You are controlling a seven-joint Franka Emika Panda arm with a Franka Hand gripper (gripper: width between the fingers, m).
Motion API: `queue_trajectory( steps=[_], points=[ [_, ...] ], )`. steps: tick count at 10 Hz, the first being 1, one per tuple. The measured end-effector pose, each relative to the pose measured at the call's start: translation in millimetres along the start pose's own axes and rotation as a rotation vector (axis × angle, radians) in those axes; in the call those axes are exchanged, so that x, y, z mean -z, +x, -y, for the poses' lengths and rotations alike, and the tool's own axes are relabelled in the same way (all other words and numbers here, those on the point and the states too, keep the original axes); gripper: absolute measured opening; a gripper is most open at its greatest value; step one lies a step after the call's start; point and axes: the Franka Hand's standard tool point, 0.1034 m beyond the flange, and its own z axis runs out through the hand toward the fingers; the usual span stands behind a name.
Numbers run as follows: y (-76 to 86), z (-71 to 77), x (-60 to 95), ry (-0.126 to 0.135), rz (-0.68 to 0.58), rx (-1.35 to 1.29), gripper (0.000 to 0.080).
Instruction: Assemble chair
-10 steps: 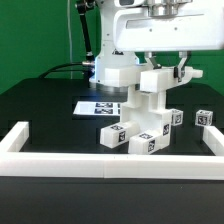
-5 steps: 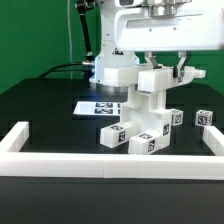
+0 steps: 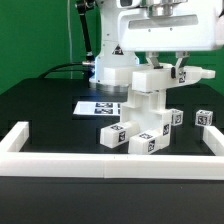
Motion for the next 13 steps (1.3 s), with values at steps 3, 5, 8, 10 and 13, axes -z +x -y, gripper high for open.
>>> queue_trajectory(
  steps=[3,5,8,10,13],
  points=[
    [-1.1,1.0,-0.4,0.000,0.000,-0.001,0.0291],
    [-1.5,1.4,-0.6,0.001,0.000,0.001,0.0291],
    [-1.1,1.0,-0.8,0.000,0.000,0.029,0.0291],
    [-1.1,1.3,-0.4,0.001,-0.001,0.029,0.0291],
    [-1.4,0.1,-0.2,0.002,0.001,0.040,0.0291]
  ],
)
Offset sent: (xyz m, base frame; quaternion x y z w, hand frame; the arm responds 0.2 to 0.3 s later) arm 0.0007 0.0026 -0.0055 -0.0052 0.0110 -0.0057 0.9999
